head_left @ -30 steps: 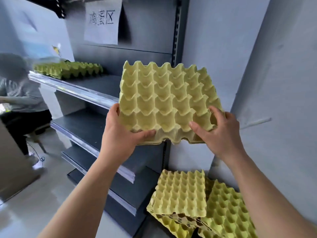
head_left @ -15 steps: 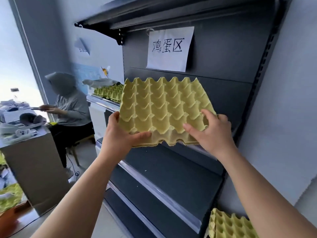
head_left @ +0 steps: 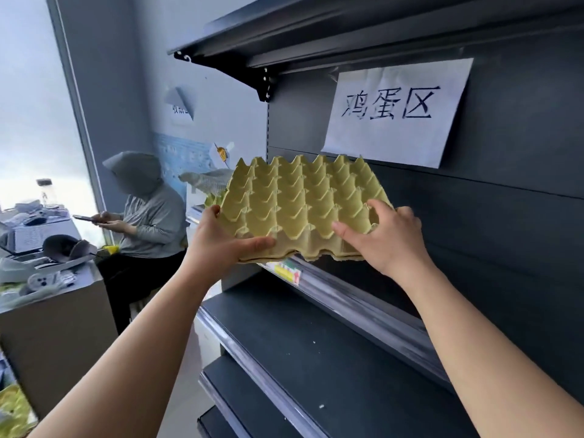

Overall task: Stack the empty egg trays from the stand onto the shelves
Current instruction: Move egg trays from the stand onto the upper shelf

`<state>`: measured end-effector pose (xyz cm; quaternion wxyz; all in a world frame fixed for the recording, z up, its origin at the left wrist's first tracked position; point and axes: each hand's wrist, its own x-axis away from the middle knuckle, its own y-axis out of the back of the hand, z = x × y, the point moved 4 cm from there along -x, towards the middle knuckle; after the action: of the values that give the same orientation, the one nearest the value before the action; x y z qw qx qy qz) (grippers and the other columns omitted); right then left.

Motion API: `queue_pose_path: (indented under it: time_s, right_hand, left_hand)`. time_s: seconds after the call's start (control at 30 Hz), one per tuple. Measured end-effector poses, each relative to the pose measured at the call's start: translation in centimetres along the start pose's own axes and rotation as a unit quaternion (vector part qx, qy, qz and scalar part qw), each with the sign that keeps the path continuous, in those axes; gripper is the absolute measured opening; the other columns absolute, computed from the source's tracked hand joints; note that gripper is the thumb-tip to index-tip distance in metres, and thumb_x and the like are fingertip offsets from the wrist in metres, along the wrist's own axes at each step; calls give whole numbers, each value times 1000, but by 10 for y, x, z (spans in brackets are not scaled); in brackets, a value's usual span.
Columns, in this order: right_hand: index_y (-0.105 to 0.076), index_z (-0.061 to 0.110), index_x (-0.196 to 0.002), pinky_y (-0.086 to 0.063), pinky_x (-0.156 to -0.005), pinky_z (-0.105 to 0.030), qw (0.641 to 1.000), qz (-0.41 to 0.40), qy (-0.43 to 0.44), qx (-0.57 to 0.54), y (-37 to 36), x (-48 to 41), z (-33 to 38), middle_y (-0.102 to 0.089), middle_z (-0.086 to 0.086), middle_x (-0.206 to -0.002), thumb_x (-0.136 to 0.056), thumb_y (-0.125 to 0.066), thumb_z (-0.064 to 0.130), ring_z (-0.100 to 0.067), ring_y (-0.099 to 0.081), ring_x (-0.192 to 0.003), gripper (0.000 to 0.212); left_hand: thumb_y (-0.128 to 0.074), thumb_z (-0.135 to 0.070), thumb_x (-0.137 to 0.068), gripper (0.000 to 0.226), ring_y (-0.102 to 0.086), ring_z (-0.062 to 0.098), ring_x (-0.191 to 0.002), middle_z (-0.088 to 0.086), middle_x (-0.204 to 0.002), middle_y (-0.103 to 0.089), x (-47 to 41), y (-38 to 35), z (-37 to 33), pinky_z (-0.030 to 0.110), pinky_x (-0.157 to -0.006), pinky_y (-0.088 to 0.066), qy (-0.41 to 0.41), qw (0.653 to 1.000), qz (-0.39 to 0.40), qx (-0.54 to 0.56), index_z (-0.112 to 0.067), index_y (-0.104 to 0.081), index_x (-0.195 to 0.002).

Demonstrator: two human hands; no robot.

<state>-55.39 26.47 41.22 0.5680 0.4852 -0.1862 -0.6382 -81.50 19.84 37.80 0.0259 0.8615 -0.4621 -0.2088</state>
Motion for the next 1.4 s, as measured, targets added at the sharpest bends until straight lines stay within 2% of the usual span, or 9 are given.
queue_pose_path:
  time_s: [0.2, 0.33, 0.47, 0.53, 0.77, 1.03, 1.1, 1.23, 1.4]
  right_hand:
    - [-32, 25, -145, -32, -106, -48, 999, 1, -39, 24, -50, -57, 39, -35, -21, -141, -70, -43, 83, -37, -29, -131, 96]
    - [-33, 23, -145, -31, -106, -47, 995, -19, -89, 35, -77, -79, 61, -36, -21, -141, -70, -42, 84, -38, -29, -131, 97]
    - [-34, 21, -144, -33, -103, -47, 987, -32, -146, 54, -99, -95, 83, -37, -21, -140, -70, -41, 85, -38, -30, -129, 98]
    - [-33, 21, -145, -32, -103, -46, 983, -39, -170, 64, -108, -101, 93, -35, -21, -141, -70, -41, 84, -39, -30, -129, 98]
    - [-37, 19, -141, -36, -95, -42, 968, -59, -218, 112, -131, -111, 120, -38, -21, -135, -72, -40, 82, -37, -35, -122, 93]
    - [-36, 20, -140, -38, -91, -41, 960, -52, -237, 140, -150, -111, 125, -40, -21, -131, -71, -40, 84, -35, -37, -118, 94]
    - [-35, 21, -140, -38, -91, -42, 959, -47, -245, 133, -153, -109, 122, -40, -21, -131, -71, -41, 84, -36, -37, -119, 94]
    - [-35, 21, -140, -38, -90, -42, 959, -44, -245, 133, -156, -107, 119, -40, -21, -131, -71, -40, 84, -36, -36, -120, 93]
    - [-33, 21, -141, -39, -91, -42, 958, -52, -238, 152, -160, -106, 118, -41, -22, -130, -72, -36, 85, -37, -38, -119, 94]
  left_hand:
    - [-88, -69, -20, 125, -58, 12, -109, -6, -123, -57, -96, 18, 38, 34, -100, -45, -7, 1000, 6, -19, -25, -46, -130]
    - [-90, -64, -25, 121, -56, 10, -109, -6, -126, -54, -154, 22, 56, 28, -96, -43, -26, 997, 66, -2, -23, -45, -130]
    - [-92, -46, -43, 103, -54, 3, -92, -6, -116, -54, -207, 23, 68, 14, -75, -39, -42, 991, 126, 0, -16, -45, -129]
    - [-92, -46, -43, 99, -56, 4, -90, -6, -111, -58, -230, 23, 73, 16, -72, -39, -55, 988, 145, -9, -14, -47, -125]
    - [-92, -49, -41, 109, -56, 13, -104, -6, -116, -58, -278, 16, 99, 27, -85, -42, -63, 977, 203, 1, -16, -44, -133]
    - [-89, -57, -35, 106, -58, 12, -98, -12, -105, -59, -291, 9, 119, 29, -84, -45, -66, 968, 240, -29, -20, -47, -126]
    - [-87, -63, -34, 114, -58, 13, -102, -10, -112, -60, -292, 8, 119, 29, -84, -45, -73, 964, 252, -43, -20, -45, -131]
    - [-87, -55, -48, 108, -53, 14, -103, -7, -116, -54, -293, 5, 119, 27, -82, -39, -96, 960, 253, -71, -17, -41, -138]
    - [-79, -72, -46, 123, -45, 23, -126, 4, -140, -45, -290, 6, 125, 42, -106, -39, -122, 958, 231, -117, -16, -33, -145]
